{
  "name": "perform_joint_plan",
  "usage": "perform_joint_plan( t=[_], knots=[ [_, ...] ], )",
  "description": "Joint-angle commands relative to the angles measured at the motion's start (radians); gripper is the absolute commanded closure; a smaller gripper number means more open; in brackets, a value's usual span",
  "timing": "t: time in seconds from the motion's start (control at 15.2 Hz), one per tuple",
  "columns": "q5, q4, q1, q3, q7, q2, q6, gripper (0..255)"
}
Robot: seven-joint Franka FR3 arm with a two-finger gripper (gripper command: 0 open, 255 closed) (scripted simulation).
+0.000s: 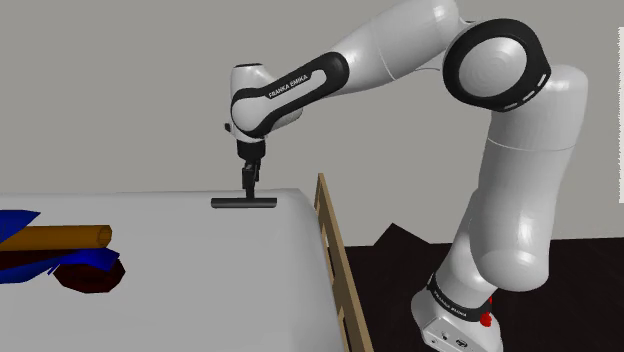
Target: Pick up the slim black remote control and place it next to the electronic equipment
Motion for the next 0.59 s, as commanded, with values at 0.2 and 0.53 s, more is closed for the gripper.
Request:
perform_joint_plan(
  t=[0.2, 0.53],
  knots=[
    [0.003, -0.010, 0.004, 0.005, -0.008, 0.047, 0.055, 0],
    [0.004, -0.023, 0.005, 0.006, -0.008, 0.064, 0.085, 0]
  ],
)
